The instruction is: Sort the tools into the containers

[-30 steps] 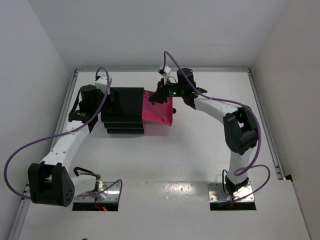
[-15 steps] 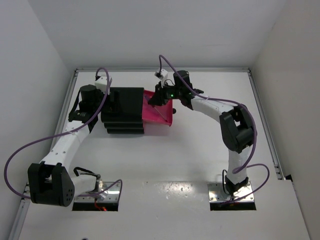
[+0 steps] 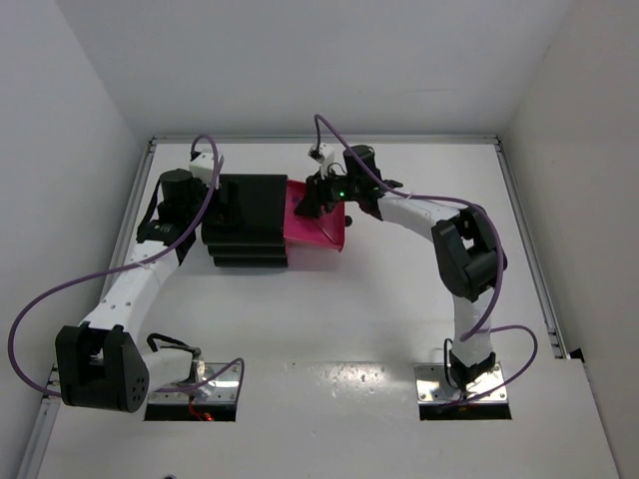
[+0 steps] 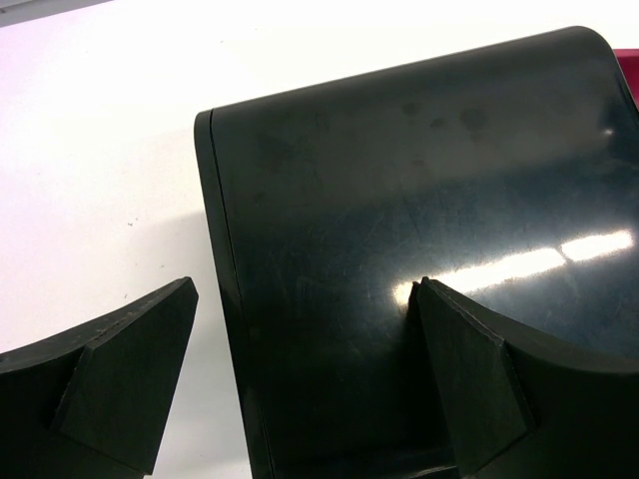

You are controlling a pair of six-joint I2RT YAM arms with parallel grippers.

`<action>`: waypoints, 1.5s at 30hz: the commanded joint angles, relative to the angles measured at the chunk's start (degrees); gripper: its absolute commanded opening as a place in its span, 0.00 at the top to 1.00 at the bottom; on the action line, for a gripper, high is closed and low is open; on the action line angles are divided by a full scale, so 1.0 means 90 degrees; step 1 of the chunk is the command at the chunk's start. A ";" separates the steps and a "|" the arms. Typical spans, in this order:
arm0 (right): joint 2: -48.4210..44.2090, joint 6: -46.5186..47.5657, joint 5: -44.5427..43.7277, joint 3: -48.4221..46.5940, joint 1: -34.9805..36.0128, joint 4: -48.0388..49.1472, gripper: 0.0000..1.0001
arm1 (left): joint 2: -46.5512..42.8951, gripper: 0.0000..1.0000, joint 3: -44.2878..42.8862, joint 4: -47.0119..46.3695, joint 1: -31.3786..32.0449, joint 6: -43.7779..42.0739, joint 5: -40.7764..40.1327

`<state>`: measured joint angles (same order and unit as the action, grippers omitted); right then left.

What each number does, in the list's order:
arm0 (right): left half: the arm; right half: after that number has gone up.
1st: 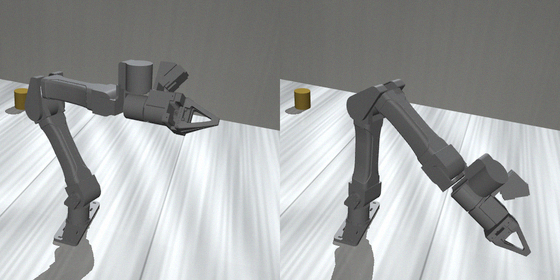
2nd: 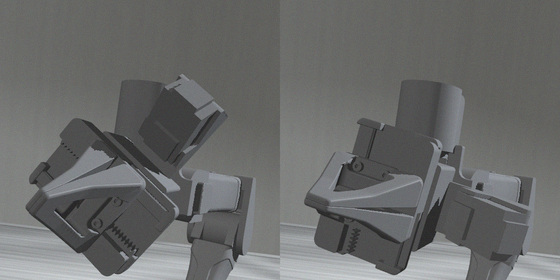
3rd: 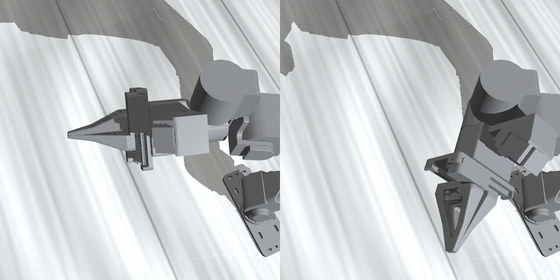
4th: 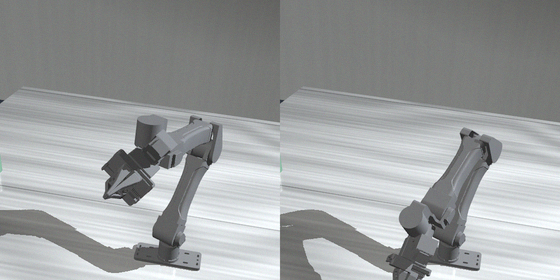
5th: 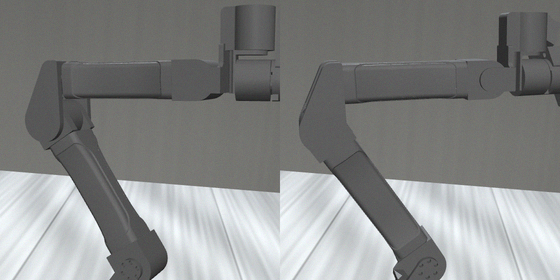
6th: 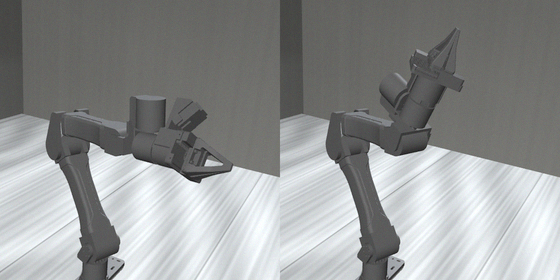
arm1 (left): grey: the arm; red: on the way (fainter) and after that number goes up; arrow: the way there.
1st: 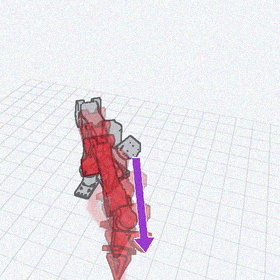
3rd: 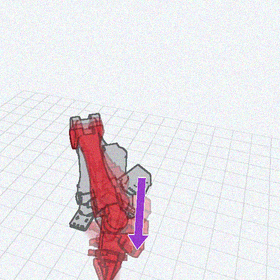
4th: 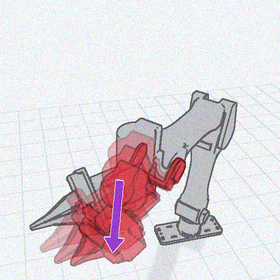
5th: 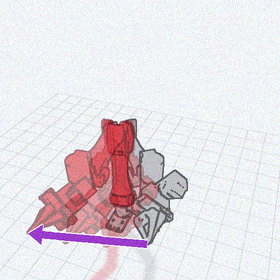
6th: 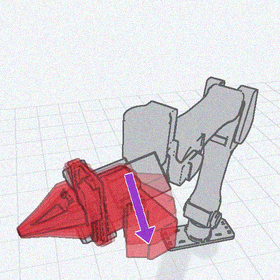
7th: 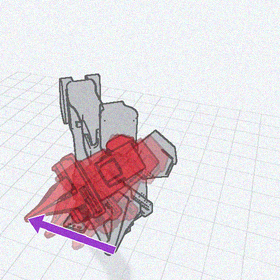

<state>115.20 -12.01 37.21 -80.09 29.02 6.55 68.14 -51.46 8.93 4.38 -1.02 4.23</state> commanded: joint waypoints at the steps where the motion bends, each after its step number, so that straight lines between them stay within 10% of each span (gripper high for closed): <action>1: -0.0240 -0.0130 -0.0023 -0.0349 -0.0001 0.0211 0.48 | 0.0075 0.00 0.0171 0.0590 -0.0067 -0.0151 -0.0079; 17: -0.1735 -0.2130 0.1389 0.0029 -0.1552 -0.0299 0.41 | -0.0041 0.00 0.0044 0.0590 -0.0067 -0.0141 -0.0021; 25: -0.0633 -0.6905 0.3541 0.2793 -0.3212 0.5417 0.40 | -0.0109 0.00 -0.0014 0.0815 -0.0126 -0.0366 0.0203; 35: 0.1182 -0.9358 0.3727 0.2991 -0.3204 0.8284 0.31 | -0.0178 0.00 0.0113 0.0815 -0.0184 -0.0434 0.0282; 45: 0.1946 -0.9846 0.3795 0.2562 -0.2755 0.8901 0.36 | -0.0120 0.00 0.0171 0.0815 -0.0184 -0.0375 0.0155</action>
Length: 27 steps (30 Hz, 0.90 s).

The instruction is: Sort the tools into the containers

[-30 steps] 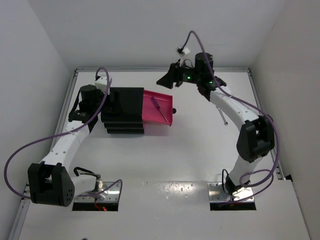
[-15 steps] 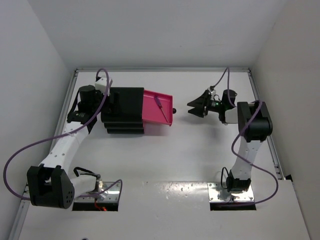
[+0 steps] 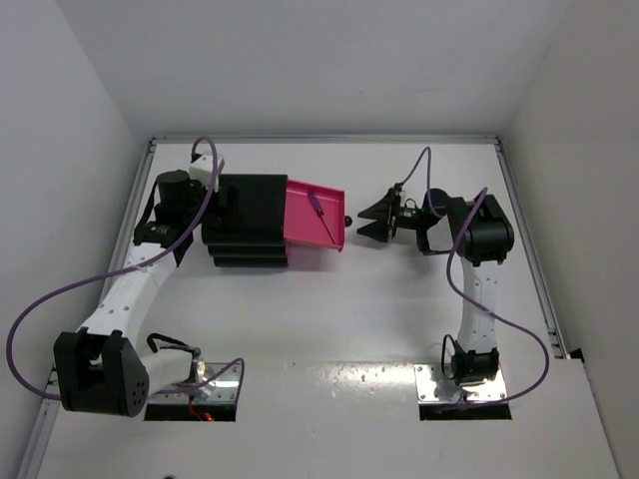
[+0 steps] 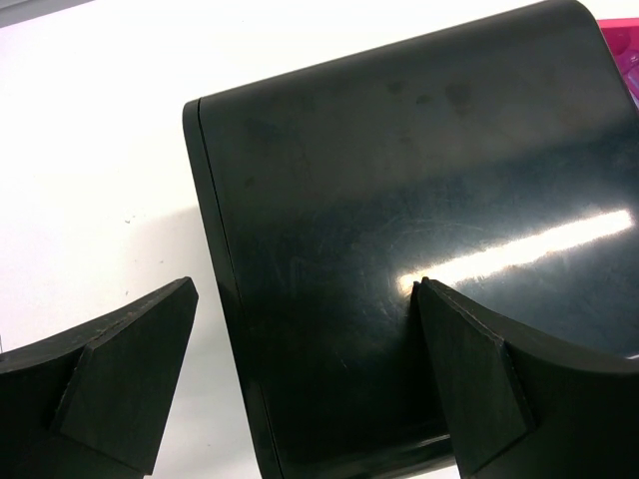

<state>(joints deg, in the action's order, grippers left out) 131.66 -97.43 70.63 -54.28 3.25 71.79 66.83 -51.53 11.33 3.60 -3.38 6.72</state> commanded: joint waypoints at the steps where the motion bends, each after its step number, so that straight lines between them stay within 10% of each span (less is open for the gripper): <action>1: 0.0118 -0.0414 0.0082 -0.0307 0.0108 0.1710 0.38 | 0.0026 0.00 0.0178 0.0547 -0.0097 -0.0113 -0.0122; 13: 0.0616 -0.1216 0.0140 -0.0775 0.0587 0.2648 0.39 | 0.0143 0.00 0.0178 0.0547 -0.0097 -0.0113 -0.0180; 27: 0.0538 -0.1899 0.0140 -0.0912 0.0704 0.3497 0.73 | 0.0260 0.00 0.0178 0.0547 -0.0097 -0.0113 -0.0180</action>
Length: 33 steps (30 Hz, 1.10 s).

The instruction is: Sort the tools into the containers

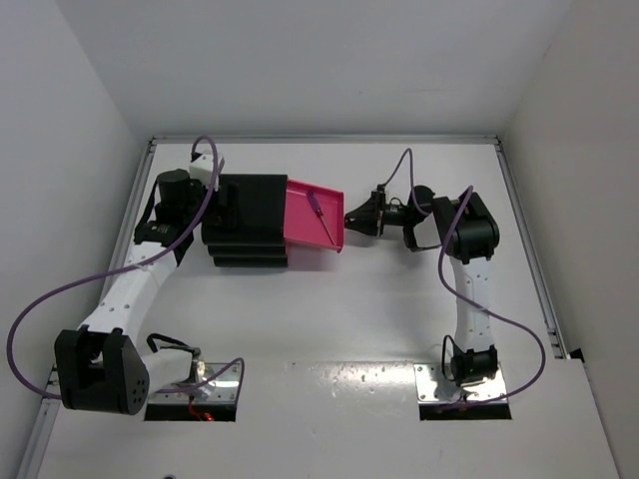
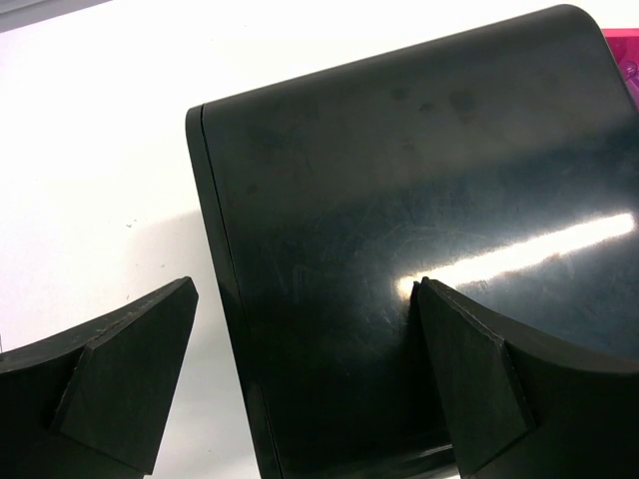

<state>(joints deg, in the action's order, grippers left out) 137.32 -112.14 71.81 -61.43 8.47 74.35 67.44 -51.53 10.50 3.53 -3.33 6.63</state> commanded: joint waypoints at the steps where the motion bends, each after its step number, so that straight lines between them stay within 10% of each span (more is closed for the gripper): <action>1: -0.0091 -0.0323 0.0009 -0.0118 0.0123 0.3214 0.74 | 0.0192 0.00 0.0178 0.0640 -0.0089 -0.0118 -0.0171; 33: -0.0620 0.0458 0.0195 -0.0898 0.0582 0.2198 0.82 | 0.0192 0.00 0.0120 0.0698 -0.0089 -0.0059 0.0132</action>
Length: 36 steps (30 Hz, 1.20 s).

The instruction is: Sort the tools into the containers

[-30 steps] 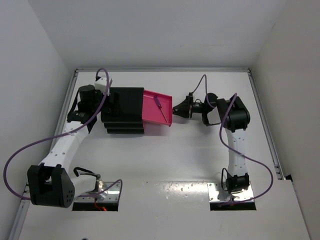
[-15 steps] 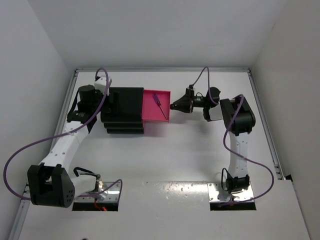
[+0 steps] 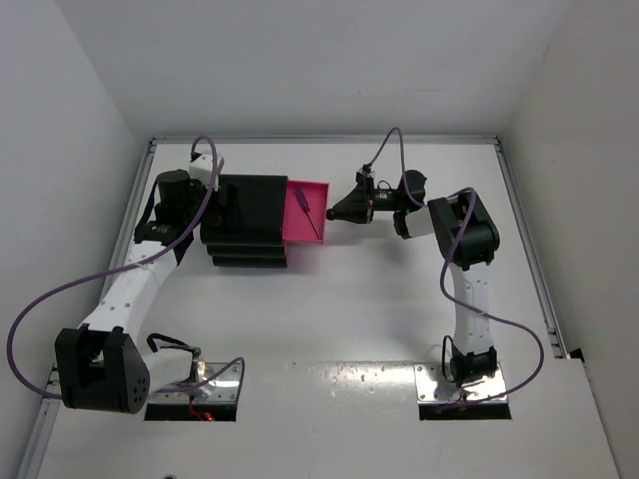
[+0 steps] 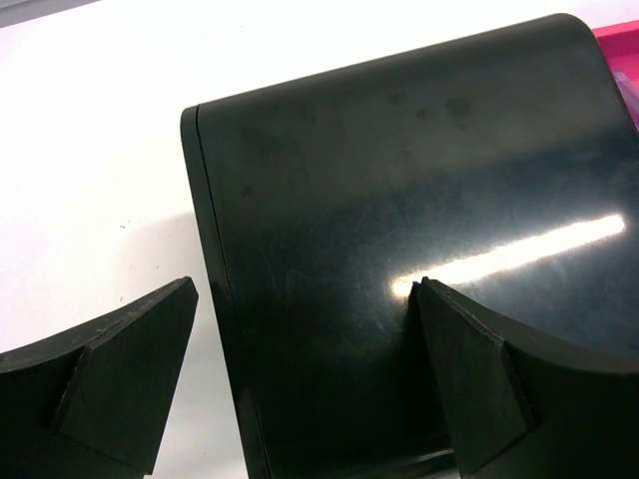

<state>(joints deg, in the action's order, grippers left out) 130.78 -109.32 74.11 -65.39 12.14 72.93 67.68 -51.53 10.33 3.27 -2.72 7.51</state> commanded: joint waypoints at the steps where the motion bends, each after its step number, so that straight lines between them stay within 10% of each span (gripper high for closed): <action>1: 0.0175 0.0144 -0.0060 -0.0527 0.0242 0.2356 0.82 | 0.0166 0.00 0.0120 0.0718 -0.0060 -0.0127 0.0093; 36: 0.1328 0.1569 -0.0480 -0.2452 0.1366 -0.0084 0.80 | 0.0283 0.00 0.0296 0.0591 0.0360 -0.0186 -0.0024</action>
<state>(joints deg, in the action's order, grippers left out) 142.19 -101.21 68.51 -86.00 22.63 72.66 68.25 -51.35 9.13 5.98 -2.90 7.84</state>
